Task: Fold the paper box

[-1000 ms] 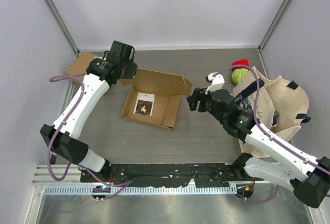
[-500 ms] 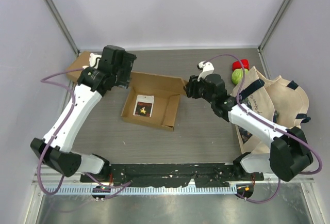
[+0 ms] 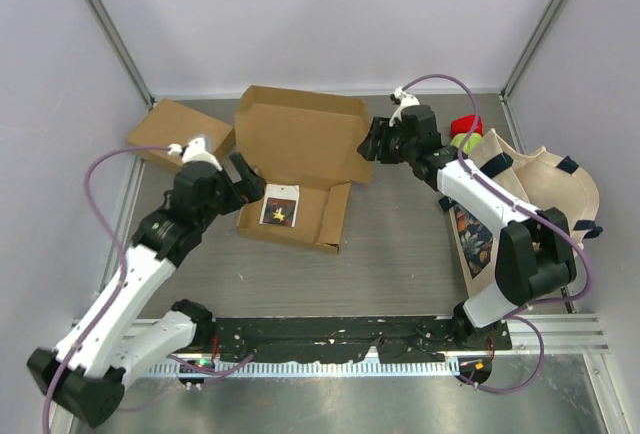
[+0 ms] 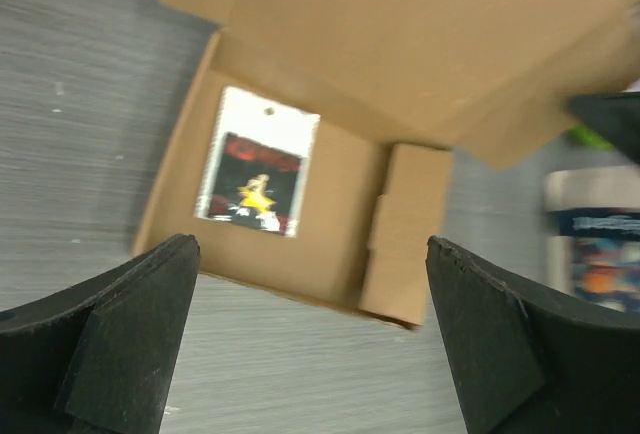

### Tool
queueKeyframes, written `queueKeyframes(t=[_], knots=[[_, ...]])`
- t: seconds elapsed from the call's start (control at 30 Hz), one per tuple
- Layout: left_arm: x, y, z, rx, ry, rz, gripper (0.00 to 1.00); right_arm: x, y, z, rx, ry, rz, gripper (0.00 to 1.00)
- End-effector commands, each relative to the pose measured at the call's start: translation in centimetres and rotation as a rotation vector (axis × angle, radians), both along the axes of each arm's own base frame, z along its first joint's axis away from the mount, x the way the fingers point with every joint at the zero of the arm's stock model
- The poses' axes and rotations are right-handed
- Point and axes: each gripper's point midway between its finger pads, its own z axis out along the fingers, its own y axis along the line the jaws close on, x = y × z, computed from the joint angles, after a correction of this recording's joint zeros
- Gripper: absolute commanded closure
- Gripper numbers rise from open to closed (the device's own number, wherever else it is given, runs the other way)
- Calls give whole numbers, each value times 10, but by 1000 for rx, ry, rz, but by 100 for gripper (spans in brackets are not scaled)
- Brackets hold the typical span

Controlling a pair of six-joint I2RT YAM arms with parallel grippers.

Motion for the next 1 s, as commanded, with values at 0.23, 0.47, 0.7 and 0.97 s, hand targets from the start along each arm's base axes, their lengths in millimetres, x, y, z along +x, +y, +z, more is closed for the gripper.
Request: queueKeyframes(t=[0.23,0.47,0.7,0.97], knots=[[70,16,-109,346,280,44,5,-31,-22,-1,-115,179,-40,38],[78,18,-155,339,363,70,12,-66,-27,-5,-128,224,-16,37],[77,0,-194,285,455,9,41,-110,22,-31,-21,339,-2,38],[55,-13,-204,236,434,-14,67,-112,30,-80,-210,372,-62,39]])
